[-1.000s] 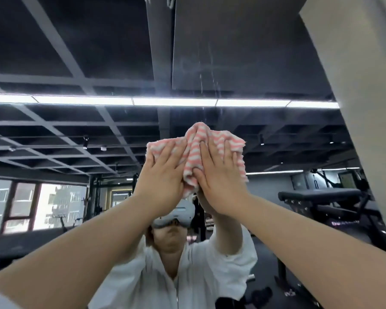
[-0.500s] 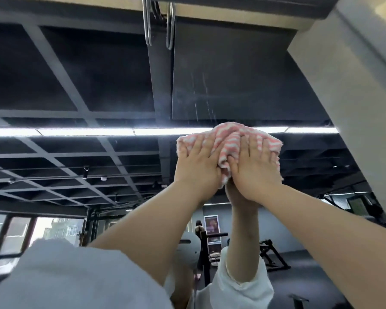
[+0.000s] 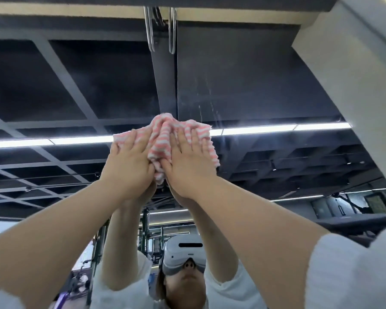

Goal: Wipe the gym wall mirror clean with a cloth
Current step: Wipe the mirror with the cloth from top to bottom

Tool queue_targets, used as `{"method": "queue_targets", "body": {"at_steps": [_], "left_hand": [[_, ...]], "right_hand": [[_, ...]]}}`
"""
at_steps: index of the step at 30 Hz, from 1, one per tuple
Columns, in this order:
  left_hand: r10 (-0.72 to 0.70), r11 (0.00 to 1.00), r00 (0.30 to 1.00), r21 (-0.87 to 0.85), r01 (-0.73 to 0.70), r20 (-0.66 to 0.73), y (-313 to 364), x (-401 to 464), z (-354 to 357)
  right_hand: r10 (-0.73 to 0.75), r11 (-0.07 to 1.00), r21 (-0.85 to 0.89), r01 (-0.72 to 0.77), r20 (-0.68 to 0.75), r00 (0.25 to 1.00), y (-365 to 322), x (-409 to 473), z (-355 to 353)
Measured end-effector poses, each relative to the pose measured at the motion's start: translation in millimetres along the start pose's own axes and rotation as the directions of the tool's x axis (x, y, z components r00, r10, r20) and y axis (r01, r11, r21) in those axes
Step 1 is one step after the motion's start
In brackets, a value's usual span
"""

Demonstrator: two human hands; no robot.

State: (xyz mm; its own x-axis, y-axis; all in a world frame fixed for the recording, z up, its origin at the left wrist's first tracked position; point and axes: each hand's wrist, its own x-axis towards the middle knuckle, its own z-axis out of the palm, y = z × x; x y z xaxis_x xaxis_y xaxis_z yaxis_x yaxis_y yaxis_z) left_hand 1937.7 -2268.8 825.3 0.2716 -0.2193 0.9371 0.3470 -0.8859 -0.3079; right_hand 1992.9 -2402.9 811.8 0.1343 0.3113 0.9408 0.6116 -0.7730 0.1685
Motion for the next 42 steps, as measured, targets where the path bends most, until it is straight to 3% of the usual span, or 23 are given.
{"method": "queue_targets", "body": {"at_steps": [3, 7, 12, 16, 20, 23, 30, 35, 38, 42], "left_hand": [[-0.080, 0.996, 0.997, -0.049, 0.080, 0.000, 18, 7, 1], [-0.122, 0.989, 0.992, -0.077, 0.124, 0.026, 57, 35, 0], [0.037, 0.996, 0.999, -0.082, -0.034, 0.035, 151, 61, 4], [0.196, 0.979, 0.980, -0.066, -0.194, 0.019, 222, 58, 5], [0.324, 0.946, 0.946, -0.028, -0.323, 0.013, 225, 69, 8], [0.326, 0.945, 0.945, -0.008, -0.326, 0.011, 199, 83, 5], [0.116, 0.993, 0.993, -0.013, -0.117, -0.024, 91, 105, -7], [-0.107, 0.994, 0.994, -0.029, 0.107, 0.023, -9, 105, -16], [-0.182, 0.983, 0.983, 0.045, 0.180, 0.037, -52, 88, -15], [-0.258, 0.966, 0.966, -0.013, 0.258, 0.002, -62, 70, -18]], "right_hand": [[-0.093, 0.989, -0.113, 0.091, -0.015, 0.996, 25, -2, -2], [0.019, 0.997, -0.071, -0.020, -0.015, 1.000, 78, -5, -15], [0.228, 0.972, -0.044, -0.229, -0.024, 0.973, 159, -31, -21], [0.473, 0.881, -0.011, -0.473, -0.023, 0.881, 207, -65, -21], [0.615, 0.788, 0.001, -0.615, -0.006, 0.788, 214, -71, -20], [0.666, 0.745, 0.031, -0.666, -0.006, 0.746, 196, -53, -24], [0.445, 0.895, 0.073, -0.441, -0.063, 0.893, 123, 21, -28], [0.239, 0.969, 0.077, -0.234, -0.061, 0.969, 42, 72, -26], [0.089, 0.989, 0.117, -0.087, -0.015, 0.996, -11, 78, -19], [-0.019, 0.996, 0.091, 0.021, -0.028, 0.999, -35, 79, -8]]}}
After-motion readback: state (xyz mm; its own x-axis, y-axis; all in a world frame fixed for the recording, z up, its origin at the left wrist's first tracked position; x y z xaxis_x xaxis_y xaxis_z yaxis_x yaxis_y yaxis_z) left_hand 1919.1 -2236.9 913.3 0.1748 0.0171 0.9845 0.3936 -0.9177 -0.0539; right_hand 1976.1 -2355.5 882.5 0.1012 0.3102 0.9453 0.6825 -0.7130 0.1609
